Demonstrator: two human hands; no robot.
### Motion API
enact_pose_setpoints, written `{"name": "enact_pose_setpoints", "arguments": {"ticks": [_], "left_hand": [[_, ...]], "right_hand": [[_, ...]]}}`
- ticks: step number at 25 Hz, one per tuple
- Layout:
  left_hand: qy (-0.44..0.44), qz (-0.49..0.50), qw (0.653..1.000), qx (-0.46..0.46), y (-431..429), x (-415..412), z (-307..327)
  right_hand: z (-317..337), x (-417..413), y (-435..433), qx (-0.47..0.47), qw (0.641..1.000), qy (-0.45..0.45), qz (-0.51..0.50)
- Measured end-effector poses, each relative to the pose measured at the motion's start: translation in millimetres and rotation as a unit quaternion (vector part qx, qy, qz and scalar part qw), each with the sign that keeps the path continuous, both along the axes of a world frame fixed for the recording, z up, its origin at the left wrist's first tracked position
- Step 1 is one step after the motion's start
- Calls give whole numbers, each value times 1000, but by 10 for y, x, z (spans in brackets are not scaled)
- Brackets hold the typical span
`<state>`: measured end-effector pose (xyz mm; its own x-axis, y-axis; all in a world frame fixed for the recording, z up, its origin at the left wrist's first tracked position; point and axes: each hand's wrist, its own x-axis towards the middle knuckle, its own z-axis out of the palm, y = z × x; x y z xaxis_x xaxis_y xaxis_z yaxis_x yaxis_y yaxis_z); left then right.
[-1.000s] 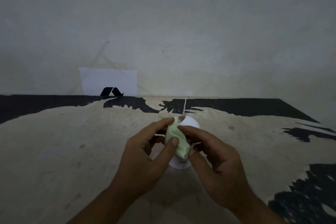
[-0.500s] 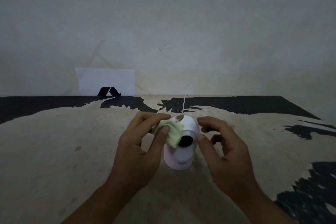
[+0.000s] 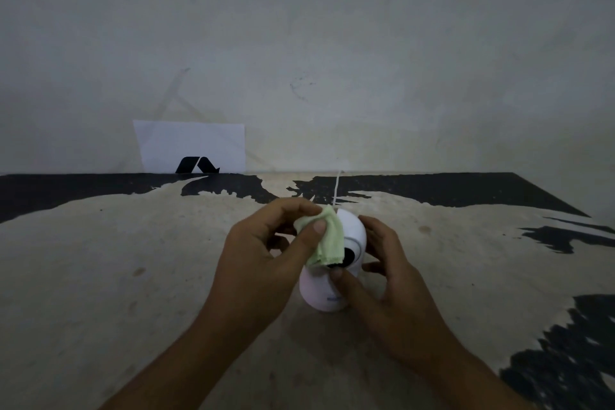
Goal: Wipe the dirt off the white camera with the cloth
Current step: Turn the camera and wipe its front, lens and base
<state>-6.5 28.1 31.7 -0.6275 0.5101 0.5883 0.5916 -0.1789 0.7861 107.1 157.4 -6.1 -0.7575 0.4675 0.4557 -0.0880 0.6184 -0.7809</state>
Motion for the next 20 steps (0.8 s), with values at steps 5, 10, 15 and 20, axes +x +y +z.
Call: {"name": "enact_pose_setpoints", "arguments": {"ticks": [5, 10, 15, 20], "left_hand": [[-24, 33, 999, -17, 41, 22, -12], [92, 114, 989, -20, 74, 62, -35], [254, 158, 952, -65, 29, 119, -116], [323, 134, 935, -57, 8, 134, -157]], "right_hand": [[0, -5, -15, -3, 1000, -6, -8], [15, -3, -30, -4, 1000, -15, -13], [32, 3, -58, 10, 999, -23, -24], [32, 8, -62, 12, 999, -34, -30]]}}
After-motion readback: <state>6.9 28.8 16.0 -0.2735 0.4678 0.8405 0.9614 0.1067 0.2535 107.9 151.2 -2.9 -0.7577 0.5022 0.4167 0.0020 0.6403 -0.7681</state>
